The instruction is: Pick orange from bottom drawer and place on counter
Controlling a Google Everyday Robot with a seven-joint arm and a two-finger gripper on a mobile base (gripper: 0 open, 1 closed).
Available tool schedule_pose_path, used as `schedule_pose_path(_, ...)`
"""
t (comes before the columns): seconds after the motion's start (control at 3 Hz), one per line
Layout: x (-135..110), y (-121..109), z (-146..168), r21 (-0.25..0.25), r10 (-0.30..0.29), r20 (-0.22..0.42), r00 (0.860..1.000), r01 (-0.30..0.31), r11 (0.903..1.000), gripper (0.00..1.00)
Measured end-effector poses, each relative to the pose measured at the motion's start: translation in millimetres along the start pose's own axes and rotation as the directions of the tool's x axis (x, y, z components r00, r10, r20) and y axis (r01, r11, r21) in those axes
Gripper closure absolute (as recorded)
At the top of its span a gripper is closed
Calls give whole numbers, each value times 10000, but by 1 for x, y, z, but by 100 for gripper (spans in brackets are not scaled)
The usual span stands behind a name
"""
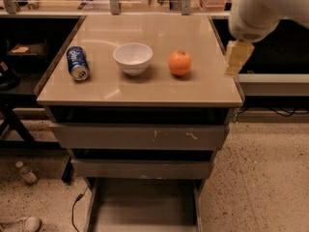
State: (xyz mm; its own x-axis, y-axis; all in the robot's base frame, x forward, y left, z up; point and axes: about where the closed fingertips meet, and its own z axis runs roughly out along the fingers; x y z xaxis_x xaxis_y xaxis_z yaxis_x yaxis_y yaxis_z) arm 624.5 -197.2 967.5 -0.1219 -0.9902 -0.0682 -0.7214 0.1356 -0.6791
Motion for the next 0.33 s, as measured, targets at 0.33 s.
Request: schedule_pose_path(0.33,57,-42,-90,1109,788,-2045,9757,-569,9922,0)
